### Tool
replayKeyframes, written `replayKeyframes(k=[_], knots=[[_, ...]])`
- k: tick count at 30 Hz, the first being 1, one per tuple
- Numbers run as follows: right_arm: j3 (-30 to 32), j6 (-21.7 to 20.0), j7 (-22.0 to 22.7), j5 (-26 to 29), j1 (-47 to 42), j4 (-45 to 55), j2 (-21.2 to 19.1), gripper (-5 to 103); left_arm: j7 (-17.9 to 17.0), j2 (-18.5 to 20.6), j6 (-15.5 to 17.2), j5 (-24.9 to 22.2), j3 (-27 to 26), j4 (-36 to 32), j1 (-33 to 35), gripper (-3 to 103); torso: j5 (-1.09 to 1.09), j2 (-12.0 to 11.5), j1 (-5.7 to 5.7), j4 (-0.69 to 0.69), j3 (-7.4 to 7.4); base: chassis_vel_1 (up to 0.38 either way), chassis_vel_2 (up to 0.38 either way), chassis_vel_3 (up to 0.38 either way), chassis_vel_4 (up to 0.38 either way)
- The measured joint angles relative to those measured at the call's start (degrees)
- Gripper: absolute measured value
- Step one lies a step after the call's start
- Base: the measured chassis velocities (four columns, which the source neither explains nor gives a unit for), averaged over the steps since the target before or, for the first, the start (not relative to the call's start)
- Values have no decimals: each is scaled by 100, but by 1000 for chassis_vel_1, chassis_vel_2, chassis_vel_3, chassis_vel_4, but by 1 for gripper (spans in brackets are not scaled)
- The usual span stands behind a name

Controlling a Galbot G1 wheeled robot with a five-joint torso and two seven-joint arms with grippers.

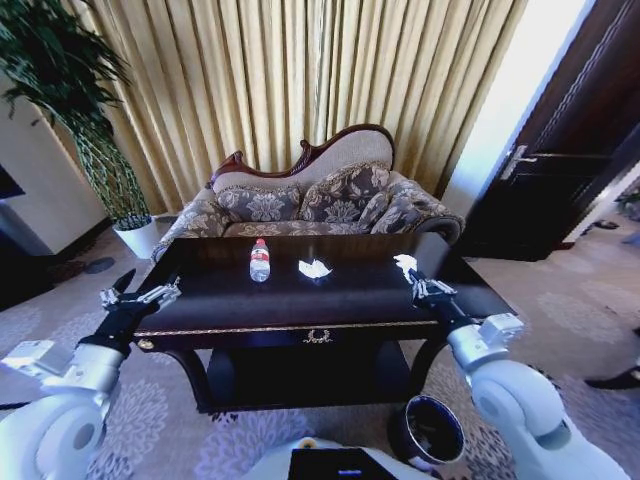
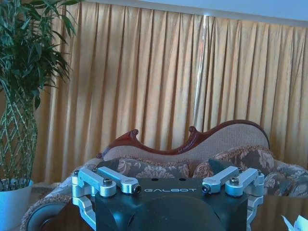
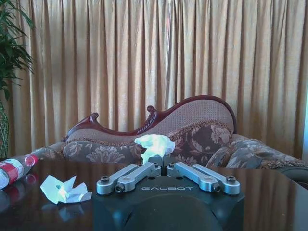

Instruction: Move to the front of the table and place the trash on the table into the trash bin.

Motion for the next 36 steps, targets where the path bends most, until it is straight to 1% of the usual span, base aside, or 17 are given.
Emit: replayKeyframes(k=[6,9,14,16,18,22,29,36], knots=[[39,62,21,-18,-37,11,32,1,15,-1,3,4,-3,-1,-1,100,0,0,0,-1,0,95,-88,-103,78],[12,75,170,-58,-40,42,35,1,30,-22,18,16,37,-4,-13,100,0,0,0,-1,0,110,-98,-100,90],[5,77,200,-65,-64,87,57,1,35,-24,51,22,39,-4,1,100,0,0,-1,-1,0,105,-94,-92,107],[15,78,203,-81,-91,91,86,1,66,-9,145,28,-20,-4,16,100,0,0,0,0,0,93,-103,-88,95],[18,82,203,-95,-106,91,101,1,98,0,164,33,-44,-5,17,100,0,0,0,-1,0,93,-110,-84,95],[19,146,203,-213,-150,91,154,1,322,34,275,283,-147,-4,25,100,0,0,0,-1,0,108,-112,-114,106],[37,177,200,-248,-163,87,166,1,328,29,395,503,-153,-4,30,100,-1,0,-1,-1,0,123,-109,-129,104],[-10,179,198,-295,-170,83,215,1,329,35,398,521,-145,-4,16,100,0,0,0,-1,0,106,-93,-105,108]])
